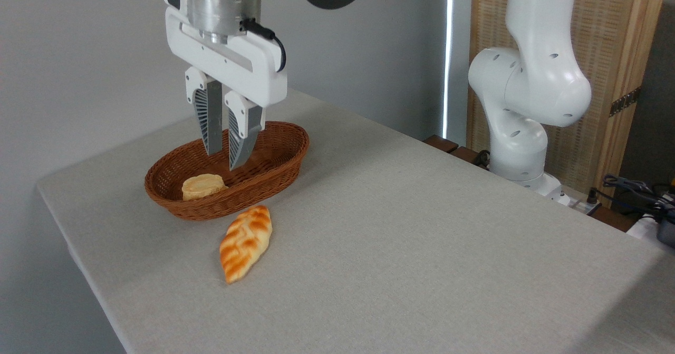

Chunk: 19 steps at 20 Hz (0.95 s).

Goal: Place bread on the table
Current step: 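Release the golden roll onto the table beside the basket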

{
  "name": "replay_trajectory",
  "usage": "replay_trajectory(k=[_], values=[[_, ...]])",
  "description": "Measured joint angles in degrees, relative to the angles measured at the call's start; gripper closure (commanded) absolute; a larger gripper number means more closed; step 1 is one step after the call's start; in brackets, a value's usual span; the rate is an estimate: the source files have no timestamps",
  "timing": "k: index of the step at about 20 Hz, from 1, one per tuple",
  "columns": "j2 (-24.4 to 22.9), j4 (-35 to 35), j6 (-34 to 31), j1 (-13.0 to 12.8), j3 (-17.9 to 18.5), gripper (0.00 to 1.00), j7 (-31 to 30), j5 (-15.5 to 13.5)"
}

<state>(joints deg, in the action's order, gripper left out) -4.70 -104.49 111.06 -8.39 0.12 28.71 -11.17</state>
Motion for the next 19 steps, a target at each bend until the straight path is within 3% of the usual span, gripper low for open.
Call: replay_trajectory(k=[11,19], values=[[3.22,-0.07,-0.04,-0.24,-0.48,0.00,7.84,3.54],[4.09,0.00,-0.04,-1.01,-5.04,0.00,8.15,7.78]])
